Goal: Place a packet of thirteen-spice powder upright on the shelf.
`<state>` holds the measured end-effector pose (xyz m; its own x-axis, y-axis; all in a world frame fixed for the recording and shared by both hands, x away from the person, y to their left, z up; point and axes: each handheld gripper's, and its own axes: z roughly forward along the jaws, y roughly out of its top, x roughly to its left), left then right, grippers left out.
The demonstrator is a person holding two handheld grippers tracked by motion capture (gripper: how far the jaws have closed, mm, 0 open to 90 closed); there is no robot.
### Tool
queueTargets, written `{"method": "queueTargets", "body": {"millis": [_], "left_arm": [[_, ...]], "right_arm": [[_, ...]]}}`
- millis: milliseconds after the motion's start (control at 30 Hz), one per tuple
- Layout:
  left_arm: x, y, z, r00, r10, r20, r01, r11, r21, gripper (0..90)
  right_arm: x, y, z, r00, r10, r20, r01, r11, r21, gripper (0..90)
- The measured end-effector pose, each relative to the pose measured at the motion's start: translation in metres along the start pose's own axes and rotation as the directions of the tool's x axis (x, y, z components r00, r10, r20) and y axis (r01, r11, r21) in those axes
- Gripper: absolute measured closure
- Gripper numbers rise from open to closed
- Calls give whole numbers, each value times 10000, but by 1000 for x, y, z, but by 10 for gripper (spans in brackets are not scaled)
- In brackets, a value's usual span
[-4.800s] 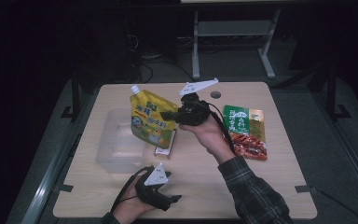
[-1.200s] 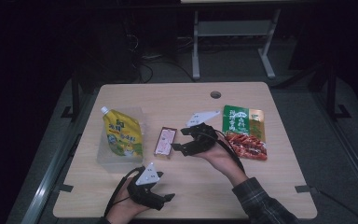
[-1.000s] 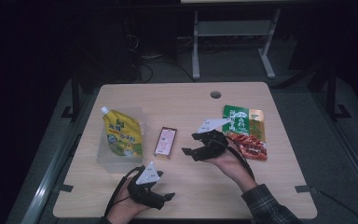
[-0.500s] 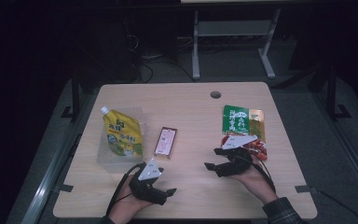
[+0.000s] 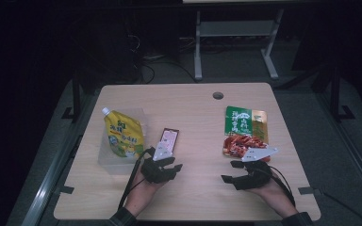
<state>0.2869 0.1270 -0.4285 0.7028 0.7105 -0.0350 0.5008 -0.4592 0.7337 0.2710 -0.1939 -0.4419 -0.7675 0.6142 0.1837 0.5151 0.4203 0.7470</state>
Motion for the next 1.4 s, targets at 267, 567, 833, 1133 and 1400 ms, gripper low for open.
{"method": "queueTargets", "body": {"millis": [267,567,833,1133,1400], "left_arm": [[19,24,20,9822,-1029,-1571,1025,9947,-103,897],[41,47,42,9319,-1884,-3099,2017,9794,111,897],[42,53,59,8953,-2354,-3782,2543,9671,0,896],[43,51,74,9012,-2163,-3756,2523,9664,489,898],[34,49,70,9344,-2165,-2830,2421,9685,584,900]], "right_arm": [[-2,0,-2,9999,75,-82,-76,9999,-91,304],[-1,0,-1,9996,150,-229,-152,9999,-82,306],[-1,1,-1,9996,119,-274,-124,9998,-161,306],[-1,1,-2,9994,114,-316,-120,9997,-206,308],[-1,1,-1,9994,151,-296,-156,9997,-169,308]]}}
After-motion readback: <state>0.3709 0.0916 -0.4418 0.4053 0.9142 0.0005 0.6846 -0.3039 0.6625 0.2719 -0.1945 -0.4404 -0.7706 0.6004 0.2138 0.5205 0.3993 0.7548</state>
